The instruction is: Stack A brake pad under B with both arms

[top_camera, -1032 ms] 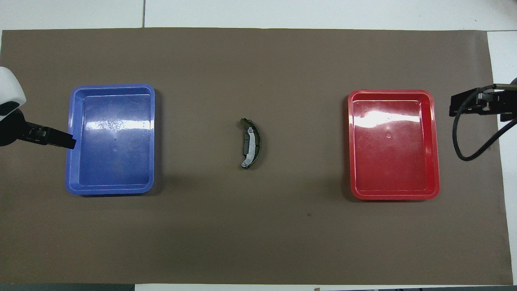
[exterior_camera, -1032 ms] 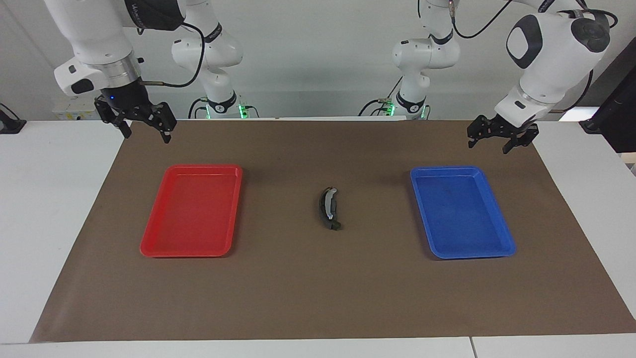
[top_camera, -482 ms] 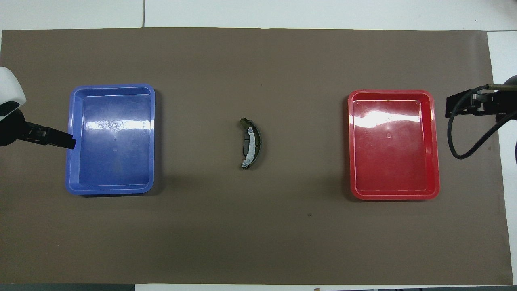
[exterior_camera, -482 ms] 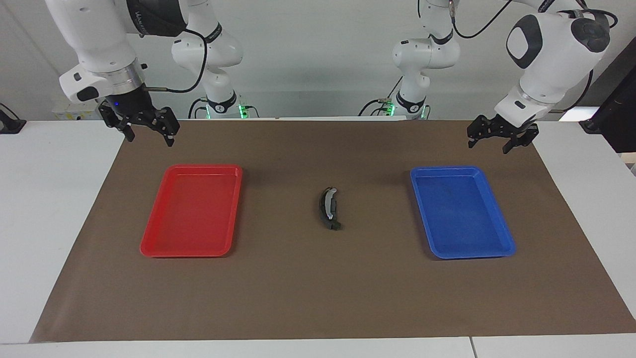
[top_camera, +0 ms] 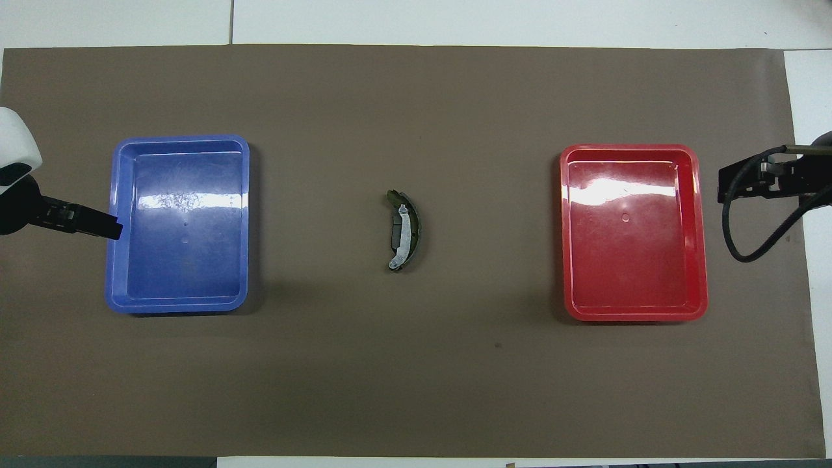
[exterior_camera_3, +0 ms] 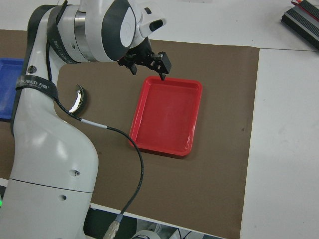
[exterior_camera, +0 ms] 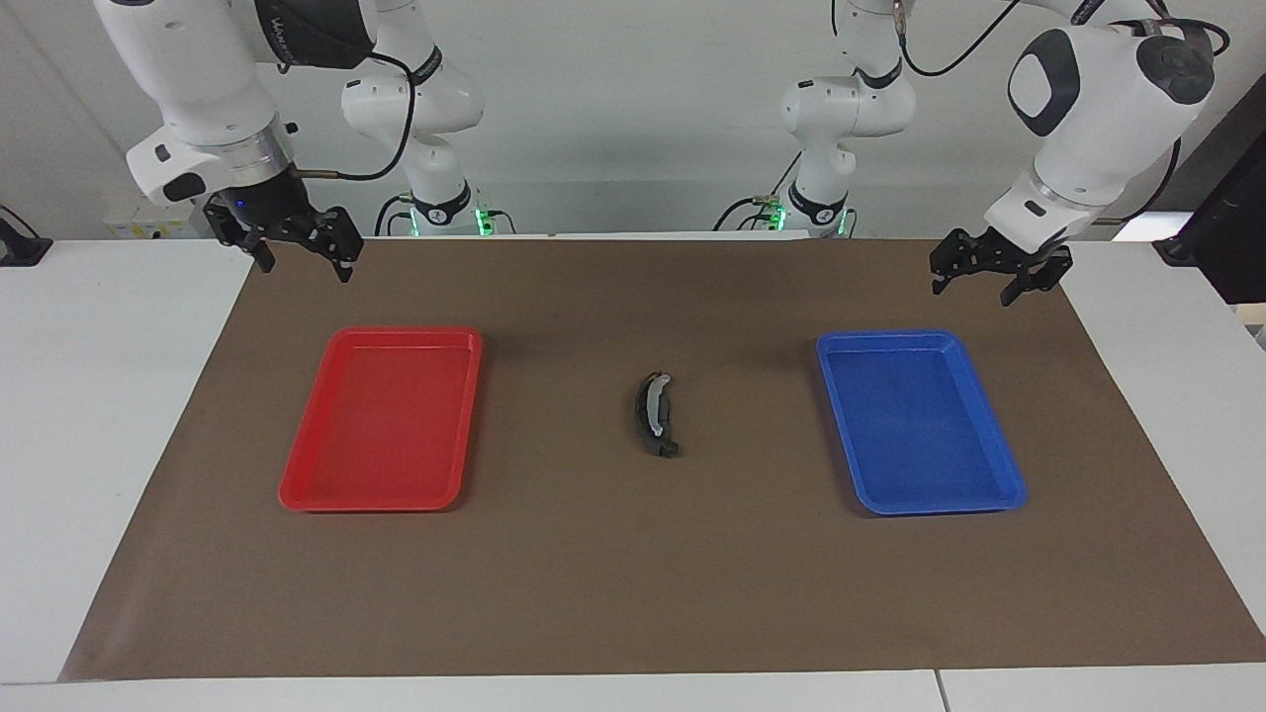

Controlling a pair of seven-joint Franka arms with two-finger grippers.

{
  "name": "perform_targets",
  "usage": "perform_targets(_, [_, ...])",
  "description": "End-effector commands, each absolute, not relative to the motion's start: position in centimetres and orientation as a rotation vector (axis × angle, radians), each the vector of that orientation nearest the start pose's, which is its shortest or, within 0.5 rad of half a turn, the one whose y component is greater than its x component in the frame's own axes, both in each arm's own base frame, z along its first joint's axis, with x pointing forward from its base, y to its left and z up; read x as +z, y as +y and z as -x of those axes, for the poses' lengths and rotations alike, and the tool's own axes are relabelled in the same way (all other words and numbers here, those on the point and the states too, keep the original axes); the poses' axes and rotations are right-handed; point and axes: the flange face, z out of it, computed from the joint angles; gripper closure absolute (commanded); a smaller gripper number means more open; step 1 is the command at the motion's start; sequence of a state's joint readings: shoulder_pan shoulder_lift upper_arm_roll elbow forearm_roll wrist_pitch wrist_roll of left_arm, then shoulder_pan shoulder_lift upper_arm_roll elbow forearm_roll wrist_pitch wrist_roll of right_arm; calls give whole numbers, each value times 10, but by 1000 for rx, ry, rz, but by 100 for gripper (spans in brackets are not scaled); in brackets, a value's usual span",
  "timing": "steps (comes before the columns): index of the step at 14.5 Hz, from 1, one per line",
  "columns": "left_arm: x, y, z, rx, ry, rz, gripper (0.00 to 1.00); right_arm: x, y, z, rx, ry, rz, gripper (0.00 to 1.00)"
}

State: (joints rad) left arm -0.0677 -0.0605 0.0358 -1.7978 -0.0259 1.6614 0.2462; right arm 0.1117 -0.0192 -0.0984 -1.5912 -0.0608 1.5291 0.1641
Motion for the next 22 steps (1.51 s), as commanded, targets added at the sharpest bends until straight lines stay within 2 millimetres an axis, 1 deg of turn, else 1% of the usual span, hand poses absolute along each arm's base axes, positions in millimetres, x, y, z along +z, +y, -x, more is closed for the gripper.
perform_targets(1, [561,-18,-530,107,444,3143,0,625,-4,-531,79,242,3168,0])
perform_targets(5, [561,-18,-530,107,444,3143,0,626,-3,-530,82,223,3169,0])
perform_targets(6, [562,-18,-530,104,444,3143,0,626,0,-531,84,213,3169,0])
perform_targets(7, [562,-18,-530,104,444,3143,0,626,-5,-530,89,226,3169,0])
perform_targets(10, [562,-18,-530,104,444,3143,0,630,3,-530,81,205,3174,0])
perform_targets(12, [561,-18,-530,107,444,3143,0,637,8,-532,68,201,3157,0])
perform_targets(13, [561,-18,-530,107,442,3143,0,637,9,-533,78,208,3131,0])
perform_targets(14, [562,-18,-531,102,442,3143,0,638,5,-533,76,221,3120,0])
perform_targets(16, [561,-18,-530,107,442,3143,0,637,5,-531,97,220,3128,0])
perform_targets(18, [561,-18,-530,107,444,3143,0,637,12,-531,95,185,3152,0])
perform_targets(22, [561,-18,-530,107,444,3143,0,638,18,-531,84,161,3184,0])
